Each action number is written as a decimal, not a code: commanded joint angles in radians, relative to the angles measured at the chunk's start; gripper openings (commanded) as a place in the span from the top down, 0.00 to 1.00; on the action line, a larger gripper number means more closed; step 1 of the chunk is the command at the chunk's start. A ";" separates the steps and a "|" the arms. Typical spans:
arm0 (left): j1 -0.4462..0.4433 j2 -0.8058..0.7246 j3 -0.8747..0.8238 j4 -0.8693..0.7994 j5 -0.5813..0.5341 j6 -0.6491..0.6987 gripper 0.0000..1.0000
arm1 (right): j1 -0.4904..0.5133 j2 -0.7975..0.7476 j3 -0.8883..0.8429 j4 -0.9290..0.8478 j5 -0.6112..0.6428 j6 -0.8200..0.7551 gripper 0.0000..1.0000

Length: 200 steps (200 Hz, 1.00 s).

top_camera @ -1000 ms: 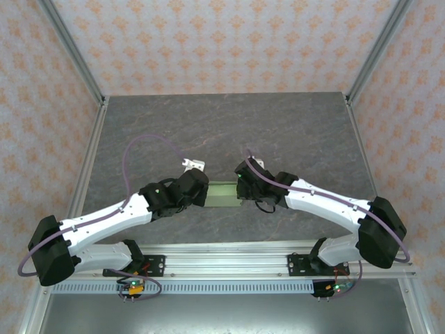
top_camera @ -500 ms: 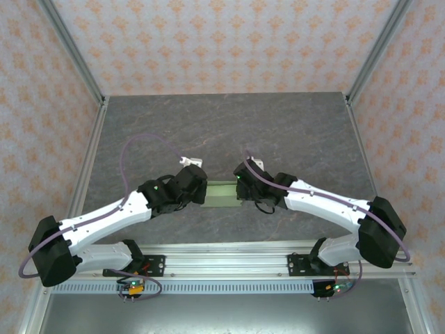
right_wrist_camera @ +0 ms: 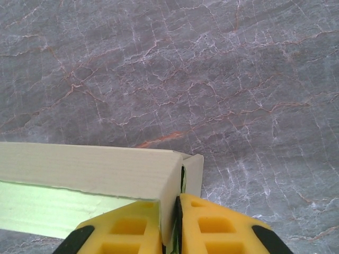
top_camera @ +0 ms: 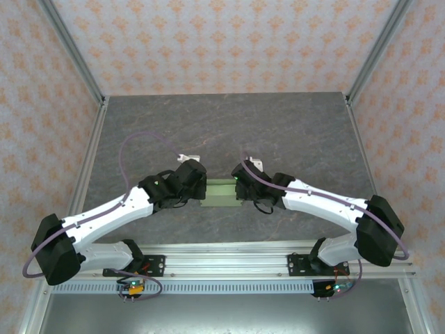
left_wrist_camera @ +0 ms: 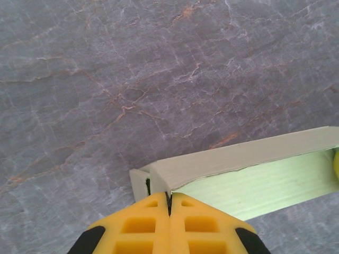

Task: Fold the paper box

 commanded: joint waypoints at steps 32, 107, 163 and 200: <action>0.014 -0.026 -0.043 0.086 0.127 -0.076 1.00 | 0.026 0.048 0.036 -0.022 -0.006 0.008 0.84; 0.015 -0.022 -0.176 0.108 0.028 -0.055 1.00 | 0.030 0.055 0.046 -0.016 0.007 0.016 0.77; 0.015 0.007 -0.233 0.176 -0.033 0.011 1.00 | 0.031 -0.084 -0.013 0.043 0.043 -0.215 0.59; 0.015 -0.005 -0.250 0.203 -0.048 0.048 1.00 | 0.031 -0.299 -0.124 0.113 0.009 -0.535 0.45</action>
